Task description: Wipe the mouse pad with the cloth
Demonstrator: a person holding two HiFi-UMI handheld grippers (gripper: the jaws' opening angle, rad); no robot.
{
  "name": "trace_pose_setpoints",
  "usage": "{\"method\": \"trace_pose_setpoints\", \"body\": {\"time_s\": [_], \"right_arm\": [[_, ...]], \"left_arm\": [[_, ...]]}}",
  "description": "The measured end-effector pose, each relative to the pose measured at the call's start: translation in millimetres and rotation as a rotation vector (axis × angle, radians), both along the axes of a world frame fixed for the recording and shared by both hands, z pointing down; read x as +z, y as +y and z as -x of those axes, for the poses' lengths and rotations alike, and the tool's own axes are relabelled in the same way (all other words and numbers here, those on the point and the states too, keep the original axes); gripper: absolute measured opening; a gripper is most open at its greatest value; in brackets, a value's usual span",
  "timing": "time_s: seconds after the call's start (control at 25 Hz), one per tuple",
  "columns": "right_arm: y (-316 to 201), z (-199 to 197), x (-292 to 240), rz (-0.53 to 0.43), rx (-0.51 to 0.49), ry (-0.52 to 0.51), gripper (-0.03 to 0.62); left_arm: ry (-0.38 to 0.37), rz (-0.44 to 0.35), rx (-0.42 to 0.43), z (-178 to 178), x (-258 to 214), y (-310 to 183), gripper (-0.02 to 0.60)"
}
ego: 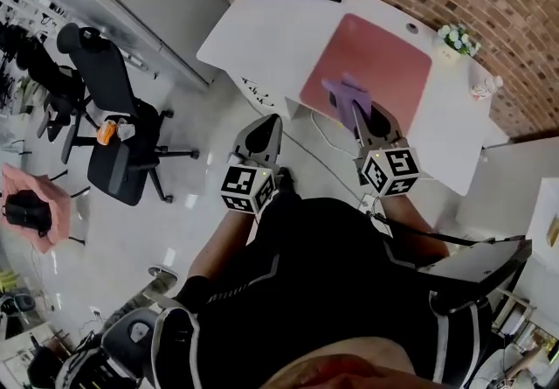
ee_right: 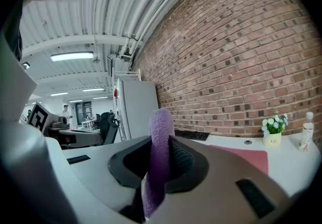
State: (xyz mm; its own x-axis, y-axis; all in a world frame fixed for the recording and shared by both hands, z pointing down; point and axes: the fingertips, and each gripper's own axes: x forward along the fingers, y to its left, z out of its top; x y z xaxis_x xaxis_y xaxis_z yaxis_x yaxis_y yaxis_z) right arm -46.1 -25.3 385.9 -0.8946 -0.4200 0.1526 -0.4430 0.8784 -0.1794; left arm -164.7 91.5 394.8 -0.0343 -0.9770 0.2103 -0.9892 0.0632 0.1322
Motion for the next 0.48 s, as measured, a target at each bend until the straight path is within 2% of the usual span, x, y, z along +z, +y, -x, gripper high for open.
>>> {"method": "trace_pose_setpoints", "body": {"time_s": [0.24,0.48], "right_arm": [[-13.5,38.1,12.2,0.008,0.066,0.025,0.058],[-31.1,64.9,35.0,0.012,0.134,0.048,0.059]], "left_arm": [[-0.018,-0.014,0.083,41.0,3.7,-32.8,0.003],[-0.019,0.006,0.161,73.4,23.5,-62.8,0.003]]}}
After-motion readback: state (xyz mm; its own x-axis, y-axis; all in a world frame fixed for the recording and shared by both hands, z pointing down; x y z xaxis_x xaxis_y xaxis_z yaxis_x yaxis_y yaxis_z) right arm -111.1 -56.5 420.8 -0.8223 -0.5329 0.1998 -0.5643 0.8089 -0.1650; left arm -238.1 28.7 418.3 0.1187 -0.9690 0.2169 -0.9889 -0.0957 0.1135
